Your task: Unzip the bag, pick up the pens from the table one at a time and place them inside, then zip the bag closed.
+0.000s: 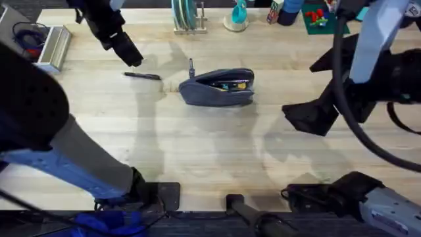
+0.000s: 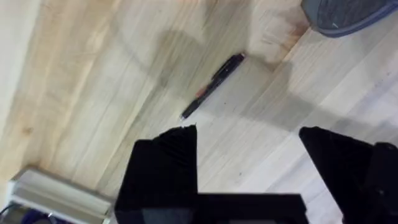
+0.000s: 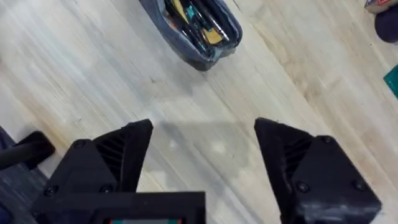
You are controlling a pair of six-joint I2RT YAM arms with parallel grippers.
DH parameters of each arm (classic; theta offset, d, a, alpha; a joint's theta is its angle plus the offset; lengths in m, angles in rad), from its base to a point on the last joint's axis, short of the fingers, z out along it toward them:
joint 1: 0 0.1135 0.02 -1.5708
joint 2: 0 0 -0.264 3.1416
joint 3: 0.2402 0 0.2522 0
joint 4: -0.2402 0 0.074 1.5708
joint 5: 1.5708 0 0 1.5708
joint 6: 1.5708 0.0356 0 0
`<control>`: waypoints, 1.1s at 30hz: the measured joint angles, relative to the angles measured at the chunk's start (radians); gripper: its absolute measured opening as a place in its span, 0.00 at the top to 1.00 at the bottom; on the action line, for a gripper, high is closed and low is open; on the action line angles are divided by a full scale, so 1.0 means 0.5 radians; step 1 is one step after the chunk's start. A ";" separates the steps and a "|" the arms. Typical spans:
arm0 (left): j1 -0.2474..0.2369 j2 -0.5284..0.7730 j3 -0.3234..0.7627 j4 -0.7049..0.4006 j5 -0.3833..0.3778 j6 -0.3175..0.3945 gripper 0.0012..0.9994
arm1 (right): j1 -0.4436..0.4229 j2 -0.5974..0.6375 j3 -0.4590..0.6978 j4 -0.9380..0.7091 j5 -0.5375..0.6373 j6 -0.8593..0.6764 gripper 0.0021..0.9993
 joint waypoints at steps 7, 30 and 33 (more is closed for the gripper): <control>0.009 0.239 0.000 0.001 -0.002 0.000 0.00 | 0.000 0.000 0.000 0.000 0.000 0.000 0.00; 0.160 0.631 0.000 0.286 0.039 0.067 0.00 | 0.000 0.000 0.000 0.000 0.000 0.000 0.00; 0.159 0.631 0.000 0.285 0.074 0.089 0.00 | 0.000 0.000 0.000 0.000 0.000 0.000 0.00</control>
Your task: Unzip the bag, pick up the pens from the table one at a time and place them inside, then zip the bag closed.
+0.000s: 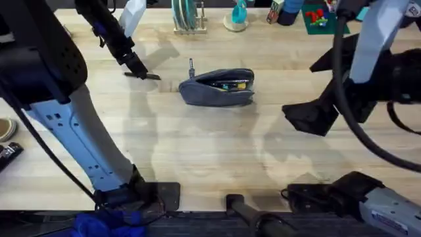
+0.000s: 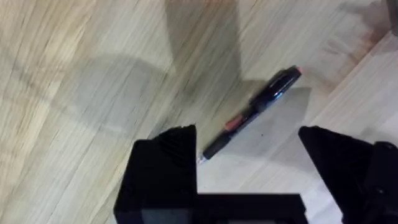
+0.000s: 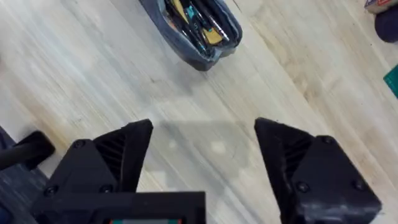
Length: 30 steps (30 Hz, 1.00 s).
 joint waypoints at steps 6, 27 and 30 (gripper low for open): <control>0.000 0.000 0.000 0.001 0.028 0.009 0.00 | 0.000 0.000 0.000 0.000 0.001 0.000 0.00; 0.000 -0.011 -0.237 0.158 0.038 0.025 0.26 | 0.000 0.000 0.000 0.014 0.000 0.000 0.00; 0.000 -0.011 -0.247 0.156 0.039 0.030 0.49 | 0.000 0.000 0.000 0.014 0.000 0.000 0.00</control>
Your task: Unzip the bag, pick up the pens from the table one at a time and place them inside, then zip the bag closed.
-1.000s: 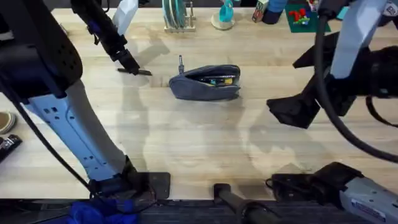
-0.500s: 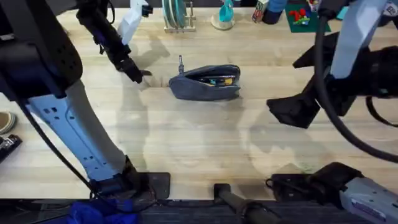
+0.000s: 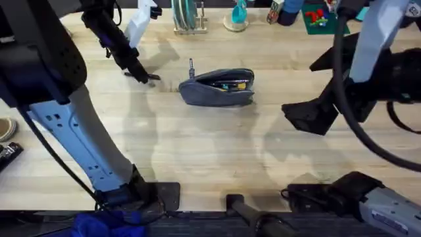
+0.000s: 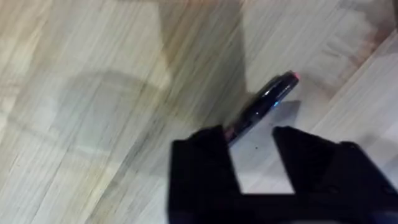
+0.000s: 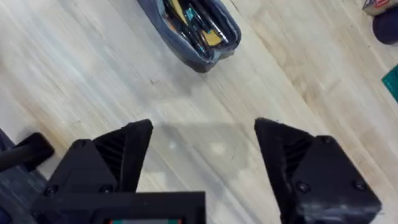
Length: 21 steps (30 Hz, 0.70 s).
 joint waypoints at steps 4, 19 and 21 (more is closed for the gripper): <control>0.000 0.001 -0.007 0.020 0.001 0.000 0.75 | 0.000 0.000 0.000 0.001 0.000 0.000 0.00; 0.000 0.000 -0.007 0.032 0.006 0.000 0.96 | 0.000 0.000 0.000 0.001 0.000 0.000 0.00; 0.000 0.001 -0.007 0.032 0.006 0.000 0.96 | 0.000 0.000 0.000 0.001 0.000 0.000 0.00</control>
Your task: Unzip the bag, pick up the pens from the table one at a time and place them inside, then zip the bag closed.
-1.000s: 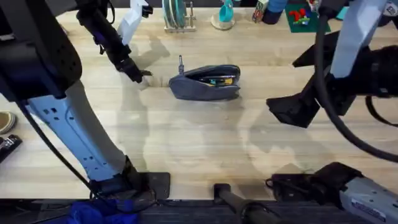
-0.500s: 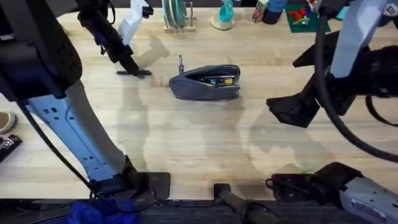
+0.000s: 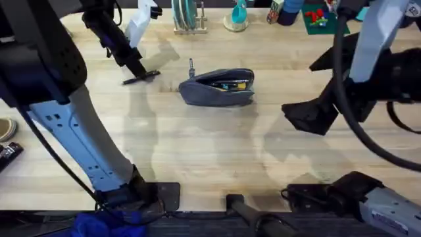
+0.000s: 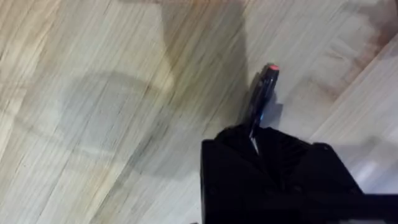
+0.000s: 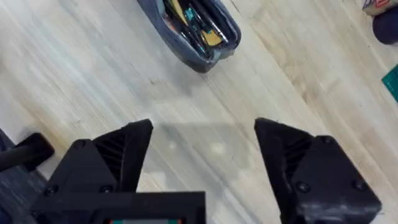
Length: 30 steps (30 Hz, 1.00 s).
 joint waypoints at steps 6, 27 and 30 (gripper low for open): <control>0.000 0.000 0.005 -0.018 -0.002 0.000 0.96 | 0.000 0.000 0.000 0.000 0.000 0.000 0.00; -0.009 -0.003 0.523 -0.512 0.095 0.000 0.96 | 0.000 0.000 0.000 0.000 0.001 0.000 0.00; -0.033 -0.028 0.523 -0.514 0.098 0.000 0.96 | 0.000 0.000 0.000 0.000 0.000 0.000 0.00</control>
